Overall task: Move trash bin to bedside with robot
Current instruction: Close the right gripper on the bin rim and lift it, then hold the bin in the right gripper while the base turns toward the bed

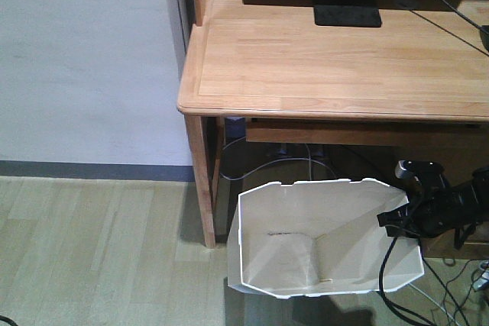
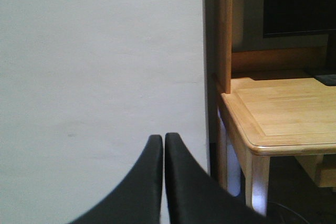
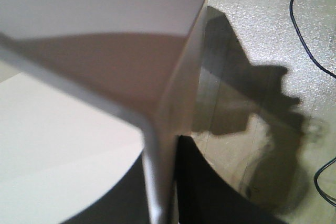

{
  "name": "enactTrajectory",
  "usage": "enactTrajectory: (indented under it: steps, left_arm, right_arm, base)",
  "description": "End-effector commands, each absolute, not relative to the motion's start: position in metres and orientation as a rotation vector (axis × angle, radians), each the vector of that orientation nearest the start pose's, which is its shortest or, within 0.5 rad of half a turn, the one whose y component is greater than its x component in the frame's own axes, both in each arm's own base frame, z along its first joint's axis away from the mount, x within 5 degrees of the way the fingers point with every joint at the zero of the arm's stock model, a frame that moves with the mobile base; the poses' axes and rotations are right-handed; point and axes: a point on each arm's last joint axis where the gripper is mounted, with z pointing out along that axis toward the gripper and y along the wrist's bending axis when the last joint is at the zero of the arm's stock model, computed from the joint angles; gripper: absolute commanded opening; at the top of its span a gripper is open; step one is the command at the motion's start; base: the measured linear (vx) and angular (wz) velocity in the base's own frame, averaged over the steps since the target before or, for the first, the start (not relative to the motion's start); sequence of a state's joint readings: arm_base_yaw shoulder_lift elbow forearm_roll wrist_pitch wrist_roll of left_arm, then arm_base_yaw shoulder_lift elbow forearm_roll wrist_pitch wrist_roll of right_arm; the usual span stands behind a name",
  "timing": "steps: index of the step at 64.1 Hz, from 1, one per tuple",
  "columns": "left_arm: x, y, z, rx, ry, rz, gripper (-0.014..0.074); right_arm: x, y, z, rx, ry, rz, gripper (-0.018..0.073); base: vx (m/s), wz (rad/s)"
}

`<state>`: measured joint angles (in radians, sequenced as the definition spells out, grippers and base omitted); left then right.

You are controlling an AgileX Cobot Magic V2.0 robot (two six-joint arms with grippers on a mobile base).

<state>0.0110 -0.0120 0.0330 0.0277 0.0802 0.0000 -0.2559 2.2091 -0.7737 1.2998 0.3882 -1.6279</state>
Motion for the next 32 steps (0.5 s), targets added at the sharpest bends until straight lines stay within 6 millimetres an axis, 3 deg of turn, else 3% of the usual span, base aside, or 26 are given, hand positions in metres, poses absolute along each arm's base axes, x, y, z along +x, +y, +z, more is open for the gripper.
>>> enactTrajectory:
  steps: [1,32]
  left_arm:
    - [0.056,0.0003,0.1991,0.0,1.506,0.007,-0.0006]
    - [0.0561,0.0003,0.1991,0.0,1.507,0.007,-0.0006]
  right_arm:
    - [0.296,-0.0284,0.0313,-0.138,2.745,0.697,-0.0002]
    - [0.2961,-0.0288,0.0311,-0.137,2.747,0.69,-0.0002]
  base:
    - [-0.03,0.12]
    - [-0.06,0.28]
